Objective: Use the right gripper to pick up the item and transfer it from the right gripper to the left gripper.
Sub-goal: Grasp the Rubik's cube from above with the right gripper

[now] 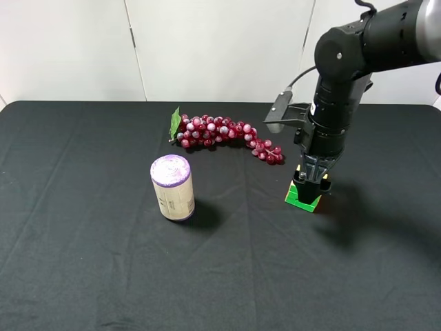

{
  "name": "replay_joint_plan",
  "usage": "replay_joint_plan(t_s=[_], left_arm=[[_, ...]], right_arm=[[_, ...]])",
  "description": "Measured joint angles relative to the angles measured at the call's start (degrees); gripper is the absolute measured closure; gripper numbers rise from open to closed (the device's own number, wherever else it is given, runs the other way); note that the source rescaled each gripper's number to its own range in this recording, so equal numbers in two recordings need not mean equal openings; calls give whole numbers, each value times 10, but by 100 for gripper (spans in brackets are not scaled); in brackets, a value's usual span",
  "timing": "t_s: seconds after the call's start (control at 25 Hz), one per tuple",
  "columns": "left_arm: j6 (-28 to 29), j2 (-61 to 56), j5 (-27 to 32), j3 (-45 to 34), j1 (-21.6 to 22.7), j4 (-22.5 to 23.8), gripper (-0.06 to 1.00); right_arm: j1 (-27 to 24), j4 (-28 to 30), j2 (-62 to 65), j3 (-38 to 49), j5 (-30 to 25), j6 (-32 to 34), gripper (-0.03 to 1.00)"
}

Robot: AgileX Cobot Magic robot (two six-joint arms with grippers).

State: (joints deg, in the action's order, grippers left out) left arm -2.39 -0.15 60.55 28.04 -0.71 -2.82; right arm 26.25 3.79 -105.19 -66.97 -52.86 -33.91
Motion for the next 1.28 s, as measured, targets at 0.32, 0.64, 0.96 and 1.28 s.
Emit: replay_joint_plan(t_s=[0.32,0.64,0.96,1.28], left_arm=[[0,0,0,0,0,0,-6],[0,0,0,0,0,0,-6],[0,0,0,0,0,0,-6],[0,0,0,0,0,0,-6]], right_arm=[[-28,-19,-19,1,28,-2,-1],[-29,-27,-46,4,52,-12,-1],[-29,-28,-67,5,76,-12,-1],[-29,-32,-75,5,79,-12,-1]])
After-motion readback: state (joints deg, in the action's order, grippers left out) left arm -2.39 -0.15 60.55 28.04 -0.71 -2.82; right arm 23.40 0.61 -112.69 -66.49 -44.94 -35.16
